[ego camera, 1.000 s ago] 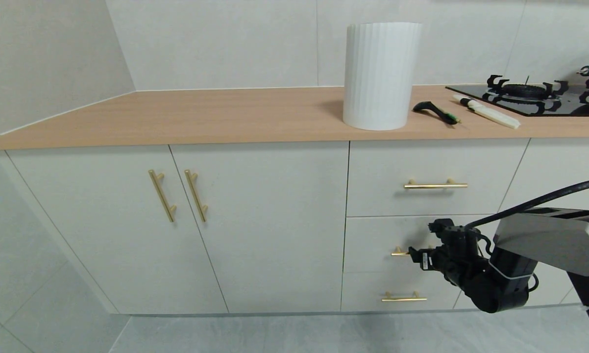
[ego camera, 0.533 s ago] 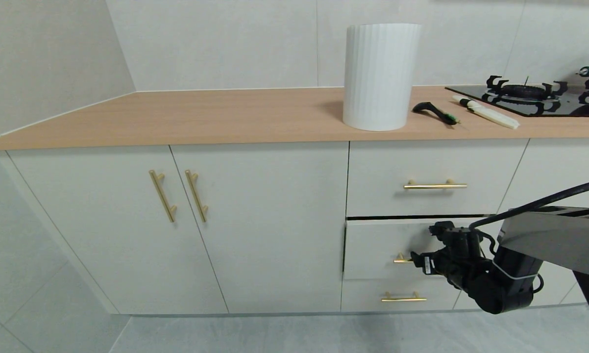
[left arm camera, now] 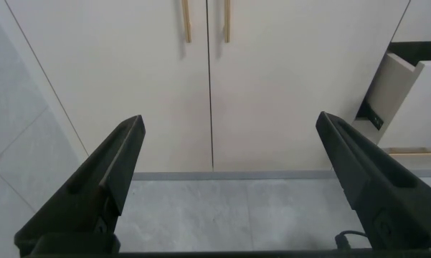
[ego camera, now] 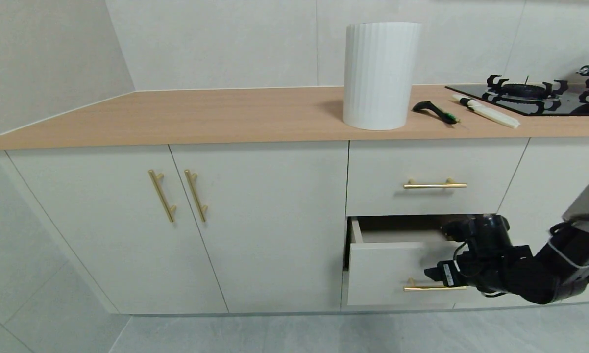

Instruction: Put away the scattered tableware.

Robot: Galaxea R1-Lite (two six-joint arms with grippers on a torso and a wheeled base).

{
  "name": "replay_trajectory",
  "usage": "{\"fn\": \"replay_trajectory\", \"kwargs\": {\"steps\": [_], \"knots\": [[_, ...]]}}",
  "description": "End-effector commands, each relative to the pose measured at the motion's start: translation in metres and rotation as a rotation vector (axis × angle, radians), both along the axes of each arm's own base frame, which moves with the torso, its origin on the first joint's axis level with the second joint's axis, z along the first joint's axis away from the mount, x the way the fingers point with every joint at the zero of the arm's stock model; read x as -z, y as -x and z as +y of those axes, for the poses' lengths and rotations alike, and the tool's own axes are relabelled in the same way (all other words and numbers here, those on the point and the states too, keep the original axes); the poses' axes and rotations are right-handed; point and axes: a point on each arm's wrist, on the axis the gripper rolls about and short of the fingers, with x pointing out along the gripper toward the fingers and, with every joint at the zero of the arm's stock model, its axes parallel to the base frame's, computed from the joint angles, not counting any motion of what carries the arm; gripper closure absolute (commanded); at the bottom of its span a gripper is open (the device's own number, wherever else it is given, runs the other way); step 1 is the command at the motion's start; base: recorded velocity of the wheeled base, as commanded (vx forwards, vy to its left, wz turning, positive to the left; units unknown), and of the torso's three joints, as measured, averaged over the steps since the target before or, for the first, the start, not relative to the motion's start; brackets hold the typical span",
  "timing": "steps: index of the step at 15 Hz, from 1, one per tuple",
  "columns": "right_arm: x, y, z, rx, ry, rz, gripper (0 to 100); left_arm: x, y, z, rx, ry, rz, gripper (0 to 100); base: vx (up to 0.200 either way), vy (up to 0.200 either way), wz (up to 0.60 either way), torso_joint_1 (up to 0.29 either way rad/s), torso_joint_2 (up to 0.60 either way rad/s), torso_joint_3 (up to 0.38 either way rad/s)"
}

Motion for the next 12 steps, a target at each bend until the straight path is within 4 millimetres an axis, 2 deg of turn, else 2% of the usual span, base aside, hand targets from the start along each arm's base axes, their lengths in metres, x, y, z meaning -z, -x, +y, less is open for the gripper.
{"fn": "replay_trajectory", "kwargs": {"steps": [1,3,5,7,10,11,12], "knots": [[-0.093,0.04,0.006,-0.055,-0.057,-0.182,0,0.0,0.0,0.0,0.0,0.0,0.001,0,0.0,0.0,0.0,0.0,0.0,0.0],[-0.109,0.049,0.009,-0.069,-0.067,-0.224,0,0.0,0.0,0.0,-0.002,0.0,0.001,0,0.0,0.0,0.0,0.0,0.0,0.0],[-0.104,0.047,0.011,-0.069,-0.066,-0.213,0,0.0,0.0,0.0,-0.002,0.0,0.001,0,0.0,0.0,0.0,0.0,0.0,0.0],[-0.083,0.031,0.015,-0.063,-0.069,-0.193,0,0.0,0.0,0.0,-0.002,0.0,0.001,0,0.0,0.0,0.0,0.0,0.0,0.0],[-0.033,0.001,0.022,0.007,-0.045,-0.227,0,0.0,0.0,0.0,0.0,0.0,0.001,0,0.0,0.0,0.0,0.0,0.0,0.0],[-0.021,-0.006,0.023,0.023,-0.039,-0.251,0,0.0,0.0,0.0,0.0,0.0,0.001,0,0.0,0.0,0.0,0.0,0.0,0.0],[-0.017,-0.008,0.024,0.024,-0.037,-0.257,0,0.0,0.0,0.0,-0.002,0.0,0.001,0,0.0,0.0,0.0,0.0,0.0,0.0]]}}
